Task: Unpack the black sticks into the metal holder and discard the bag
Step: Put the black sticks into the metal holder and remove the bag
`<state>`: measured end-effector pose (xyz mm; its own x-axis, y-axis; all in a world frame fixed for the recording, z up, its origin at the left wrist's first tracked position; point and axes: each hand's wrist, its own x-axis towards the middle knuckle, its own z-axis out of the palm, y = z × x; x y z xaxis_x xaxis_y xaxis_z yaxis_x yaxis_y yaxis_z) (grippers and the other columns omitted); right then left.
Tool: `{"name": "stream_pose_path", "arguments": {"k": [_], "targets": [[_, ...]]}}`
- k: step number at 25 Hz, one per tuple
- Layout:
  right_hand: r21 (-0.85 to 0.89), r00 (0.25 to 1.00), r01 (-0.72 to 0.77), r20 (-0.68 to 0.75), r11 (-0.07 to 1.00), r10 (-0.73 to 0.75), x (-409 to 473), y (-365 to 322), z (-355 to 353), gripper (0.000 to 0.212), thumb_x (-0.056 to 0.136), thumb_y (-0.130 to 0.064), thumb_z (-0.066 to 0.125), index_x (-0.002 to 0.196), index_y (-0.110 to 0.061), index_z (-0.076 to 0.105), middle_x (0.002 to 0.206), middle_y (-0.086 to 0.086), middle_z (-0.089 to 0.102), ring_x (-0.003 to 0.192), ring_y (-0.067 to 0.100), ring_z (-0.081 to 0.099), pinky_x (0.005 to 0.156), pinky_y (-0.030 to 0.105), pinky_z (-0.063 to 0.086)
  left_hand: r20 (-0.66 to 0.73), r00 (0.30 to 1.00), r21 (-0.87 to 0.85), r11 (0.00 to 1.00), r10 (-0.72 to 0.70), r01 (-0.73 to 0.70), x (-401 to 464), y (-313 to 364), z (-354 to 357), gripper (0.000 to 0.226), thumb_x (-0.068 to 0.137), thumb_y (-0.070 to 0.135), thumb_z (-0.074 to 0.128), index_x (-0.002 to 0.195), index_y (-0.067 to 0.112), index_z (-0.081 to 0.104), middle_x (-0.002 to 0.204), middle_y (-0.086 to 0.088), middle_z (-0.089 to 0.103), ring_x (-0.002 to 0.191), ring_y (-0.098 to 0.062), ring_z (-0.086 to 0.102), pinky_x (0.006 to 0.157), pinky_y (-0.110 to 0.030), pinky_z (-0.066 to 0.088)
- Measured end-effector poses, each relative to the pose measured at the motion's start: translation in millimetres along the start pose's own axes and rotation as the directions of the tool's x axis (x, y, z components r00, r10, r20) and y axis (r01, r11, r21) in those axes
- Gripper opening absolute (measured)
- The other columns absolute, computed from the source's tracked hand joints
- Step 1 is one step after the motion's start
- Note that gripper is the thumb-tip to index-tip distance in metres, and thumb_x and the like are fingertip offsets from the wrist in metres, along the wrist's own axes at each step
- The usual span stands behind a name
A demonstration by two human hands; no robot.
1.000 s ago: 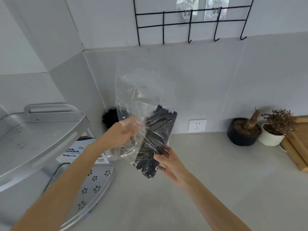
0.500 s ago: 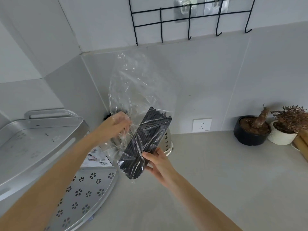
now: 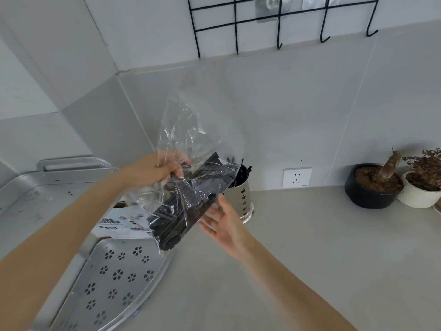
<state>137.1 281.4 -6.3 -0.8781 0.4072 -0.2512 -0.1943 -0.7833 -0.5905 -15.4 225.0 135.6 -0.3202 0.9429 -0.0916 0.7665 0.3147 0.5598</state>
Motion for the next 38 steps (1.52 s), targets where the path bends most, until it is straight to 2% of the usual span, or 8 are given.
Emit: {"name": "stream_pose_path", "arguments": {"k": [4,8,12,17,22,28,35,38], "targets": [[0.069,0.989,0.051,-0.144,0.996,-0.041,7,-6,-4,0.008,0.094,-0.022,0.047,0.096,-0.017,0.053,0.098,0.006,0.064,0.087,0.019,0.064,0.067,0.023,0.055,0.072,0.997,0.045,0.999,-0.016,0.013,10,1,-7,0.021,0.094,0.010,0.041,0.103,0.027,0.050,0.048,0.022,0.063,0.032,0.002,0.047,0.035,-0.007,0.038],[0.136,0.982,0.017,-0.187,0.991,0.009,8,-4,1,0.006,0.094,-0.016,0.047,0.098,-0.013,0.051,0.098,0.010,0.062,0.076,0.021,0.064,0.057,0.023,0.057,0.085,0.996,0.129,0.991,-0.038,0.027,26,3,-15,0.033,0.090,0.023,0.051,0.122,0.019,0.049,0.061,0.009,0.062,0.042,-0.005,0.047,0.045,-0.018,0.041],[0.168,0.992,-0.011,-0.126,0.986,0.032,6,-7,19,0.005,0.095,-0.012,0.046,0.096,-0.008,0.049,0.086,0.008,0.060,0.069,0.019,0.066,0.061,0.025,0.060,0.087,0.995,0.196,0.980,-0.057,0.039,29,19,-34,0.042,0.088,0.039,0.050,0.124,0.017,0.050,0.076,0.003,0.065,0.045,-0.003,0.049,0.045,-0.009,0.040],[0.204,0.995,-0.080,-0.045,0.976,0.091,10,-2,38,0.015,0.095,-0.012,0.044,0.109,-0.007,0.049,0.085,0.009,0.067,0.066,0.019,0.071,0.056,0.025,0.058,0.107,0.990,0.324,0.945,-0.092,0.052,35,30,-55,0.027,0.088,0.032,0.053,0.109,0.015,0.058,0.075,0.003,0.066,0.041,0.003,0.053,0.039,-0.004,0.035],[0.199,0.995,-0.097,0.003,0.975,0.098,1,-5,45,0.020,0.096,-0.014,0.039,0.087,-0.005,0.054,0.070,0.006,0.072,0.064,0.018,0.072,0.058,0.025,0.059,0.132,0.988,0.288,0.957,-0.076,0.036,39,21,-67,0.016,0.085,0.024,0.059,0.098,0.015,0.063,0.070,0.000,0.067,0.050,-0.009,0.053,0.049,-0.013,0.042],[0.204,0.996,-0.062,-0.042,0.977,0.072,-6,-7,49,0.022,0.098,-0.013,0.038,0.090,-0.004,0.056,0.070,0.007,0.073,0.063,0.017,0.072,0.057,0.023,0.059,0.136,0.987,0.275,0.960,-0.087,0.047,44,21,-69,0.013,0.085,0.018,0.060,0.097,0.012,0.061,0.079,-0.006,0.067,0.034,0.005,0.052,0.034,-0.005,0.036],[0.212,0.992,0.014,-0.125,0.977,0.013,-13,-9,47,0.024,0.097,-0.018,0.042,0.086,-0.005,0.059,0.071,0.006,0.072,0.060,0.015,0.071,0.055,0.021,0.058,0.189,0.968,0.318,0.943,-0.163,0.097,58,25,-76,0.011,0.084,0.023,0.062,0.089,0.014,0.061,0.077,-0.001,0.068,0.040,-0.002,0.059,0.032,-0.009,0.034],[0.207,0.977,0.079,-0.212,0.975,-0.034,-10,-9,41,0.022,0.095,-0.025,0.046,0.097,-0.007,0.057,0.081,0.006,0.068,0.057,0.010,0.070,0.051,0.018,0.057,0.189,0.958,0.363,0.921,-0.217,0.138,64,26,-80,0.009,0.084,0.028,0.062,0.085,0.019,0.059,0.074,0.002,0.066,0.037,-0.001,0.056,0.033,-0.010,0.037]]}}
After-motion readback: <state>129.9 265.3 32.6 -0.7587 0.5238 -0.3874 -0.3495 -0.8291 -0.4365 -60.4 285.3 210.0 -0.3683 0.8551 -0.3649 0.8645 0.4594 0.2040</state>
